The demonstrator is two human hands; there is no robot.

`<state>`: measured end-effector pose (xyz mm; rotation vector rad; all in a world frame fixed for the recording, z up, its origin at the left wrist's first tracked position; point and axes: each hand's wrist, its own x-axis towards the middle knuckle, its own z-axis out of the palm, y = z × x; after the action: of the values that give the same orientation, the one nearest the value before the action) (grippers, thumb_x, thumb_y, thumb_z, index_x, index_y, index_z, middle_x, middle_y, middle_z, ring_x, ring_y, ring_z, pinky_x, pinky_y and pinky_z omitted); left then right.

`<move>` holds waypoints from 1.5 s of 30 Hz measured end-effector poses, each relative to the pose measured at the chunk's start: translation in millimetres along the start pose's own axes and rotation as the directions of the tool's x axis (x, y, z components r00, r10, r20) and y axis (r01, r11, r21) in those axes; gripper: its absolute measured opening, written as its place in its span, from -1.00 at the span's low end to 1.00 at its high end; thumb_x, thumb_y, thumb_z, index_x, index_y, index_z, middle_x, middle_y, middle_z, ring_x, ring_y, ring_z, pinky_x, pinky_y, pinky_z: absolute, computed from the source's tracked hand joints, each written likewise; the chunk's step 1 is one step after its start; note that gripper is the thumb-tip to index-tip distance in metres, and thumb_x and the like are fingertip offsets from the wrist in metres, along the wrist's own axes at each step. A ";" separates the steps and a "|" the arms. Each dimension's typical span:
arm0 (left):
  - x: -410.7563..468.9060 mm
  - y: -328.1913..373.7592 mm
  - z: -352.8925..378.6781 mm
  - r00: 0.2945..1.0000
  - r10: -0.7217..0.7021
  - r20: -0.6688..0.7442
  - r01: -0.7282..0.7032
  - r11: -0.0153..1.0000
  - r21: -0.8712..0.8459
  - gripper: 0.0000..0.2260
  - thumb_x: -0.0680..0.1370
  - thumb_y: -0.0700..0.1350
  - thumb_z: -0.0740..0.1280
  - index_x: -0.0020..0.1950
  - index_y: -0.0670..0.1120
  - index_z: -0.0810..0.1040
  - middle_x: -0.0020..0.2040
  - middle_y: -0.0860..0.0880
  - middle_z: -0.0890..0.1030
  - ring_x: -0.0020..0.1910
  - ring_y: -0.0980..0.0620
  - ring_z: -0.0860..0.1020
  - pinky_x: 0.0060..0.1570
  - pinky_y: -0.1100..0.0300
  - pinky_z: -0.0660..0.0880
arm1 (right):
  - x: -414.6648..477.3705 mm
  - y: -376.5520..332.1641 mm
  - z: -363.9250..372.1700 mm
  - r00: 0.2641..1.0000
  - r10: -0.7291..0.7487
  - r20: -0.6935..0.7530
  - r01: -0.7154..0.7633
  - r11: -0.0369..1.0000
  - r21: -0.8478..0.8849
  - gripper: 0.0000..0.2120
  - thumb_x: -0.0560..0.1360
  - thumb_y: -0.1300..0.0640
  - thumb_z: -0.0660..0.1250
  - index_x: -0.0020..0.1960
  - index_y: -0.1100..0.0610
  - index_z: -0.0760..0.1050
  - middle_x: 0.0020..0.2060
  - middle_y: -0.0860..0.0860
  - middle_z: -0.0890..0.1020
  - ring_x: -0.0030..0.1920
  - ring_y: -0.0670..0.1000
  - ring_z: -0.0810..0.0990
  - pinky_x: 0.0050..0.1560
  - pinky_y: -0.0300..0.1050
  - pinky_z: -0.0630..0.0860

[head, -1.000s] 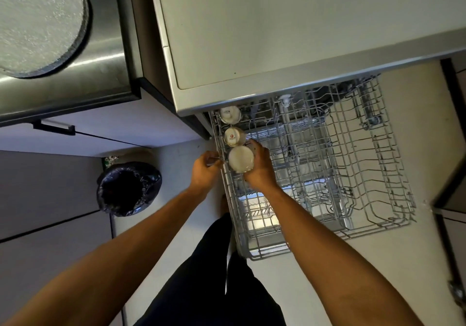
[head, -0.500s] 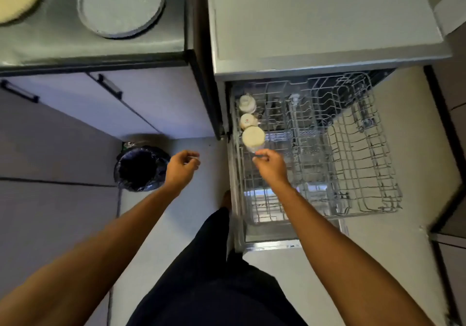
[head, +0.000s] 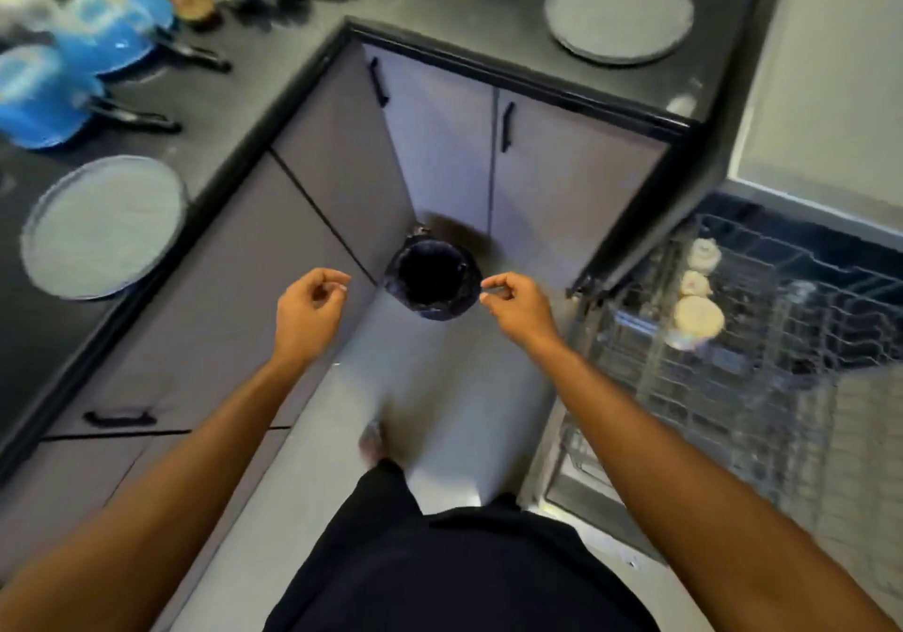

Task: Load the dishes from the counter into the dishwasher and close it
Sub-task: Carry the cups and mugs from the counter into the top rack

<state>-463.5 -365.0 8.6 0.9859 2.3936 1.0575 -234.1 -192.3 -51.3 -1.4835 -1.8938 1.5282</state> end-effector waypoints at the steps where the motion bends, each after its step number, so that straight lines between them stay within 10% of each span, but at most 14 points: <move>1: 3.3 -10.1 -23.2 0.999 0.011 -0.053 -0.012 1.000 -0.007 -0.89 0.58 -0.20 0.33 -0.02 -0.03 0.62 -0.20 0.06 0.60 -0.22 0.13 0.55 -0.21 0.26 0.48 | 2.4 -15.4 20.0 0.999 -0.027 0.022 0.027 0.999 -0.017 -0.85 0.45 0.19 0.48 -0.07 -0.04 0.59 -0.32 0.00 0.59 -0.27 0.00 0.56 -0.10 -0.04 0.54; 10: 39.5 -137.5 -248.4 0.893 -0.072 -0.444 0.060 0.997 -0.042 -0.90 0.57 -0.19 0.34 0.03 -0.07 0.63 -0.08 0.04 0.64 -0.16 0.19 0.58 -0.14 0.26 0.52 | 14.8 -199.1 236.9 0.944 -0.275 0.180 0.293 0.952 -0.084 -0.85 0.44 0.08 0.44 -0.16 -0.19 0.57 -0.25 -0.06 0.68 -0.17 -0.02 0.64 -0.03 0.00 0.60; 16: 45.0 -227.0 -335.6 0.804 -0.235 -0.546 0.271 0.962 -0.015 -0.82 0.54 -0.14 0.36 0.13 -0.05 0.60 0.04 -0.01 0.62 0.02 0.05 0.56 0.07 0.21 0.43 | 12.7 -306.7 356.9 0.856 -0.402 0.324 0.450 0.889 -0.086 -0.90 0.49 0.14 0.43 -0.01 0.04 0.66 -0.22 -0.06 0.67 -0.17 -0.06 0.65 -0.07 -0.05 0.61; 22: 61.4 -268.6 -343.0 0.811 -0.278 -0.515 0.364 0.929 0.071 -0.70 0.50 -0.08 0.39 0.22 -0.07 0.57 0.15 -0.04 0.60 0.12 -0.03 0.55 0.15 0.14 0.44 | 25.8 -378.4 445.4 0.743 -0.472 0.474 0.572 0.816 -0.085 -0.83 0.51 0.11 0.42 0.10 0.00 0.60 -0.14 -0.12 0.63 -0.14 -0.18 0.59 -0.05 -0.17 0.58; 31: 130.9 -276.4 -335.9 0.816 -0.215 -0.537 0.418 0.861 0.291 -0.75 0.54 -0.02 0.29 0.15 -0.07 0.60 0.10 -0.04 0.55 0.06 -0.05 0.50 0.05 0.03 0.49 | 91.8 -443.5 564.7 0.625 -0.494 0.604 0.674 0.733 -0.098 -0.15 0.40 0.04 0.55 0.56 -0.03 0.18 0.40 0.03 0.37 0.40 0.00 0.37 0.32 -0.19 0.27; 45: 148.9 -276.8 -334.3 0.783 -0.268 -0.562 0.511 0.793 0.333 -0.72 0.56 0.03 0.25 0.22 -0.04 0.53 0.18 0.00 0.49 0.13 0.01 0.45 0.12 0.02 0.47 | 145.6 -449.8 643.2 0.613 -0.610 0.502 0.740 0.666 -0.093 -0.15 0.34 -0.07 0.57 0.52 0.01 0.27 0.35 0.03 0.50 0.36 0.10 0.44 0.34 0.06 0.42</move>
<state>-877.7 -562.0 18.8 0.2772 3.1903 0.6123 -1005.9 -381.7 24.0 -0.3239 -2.6108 1.2674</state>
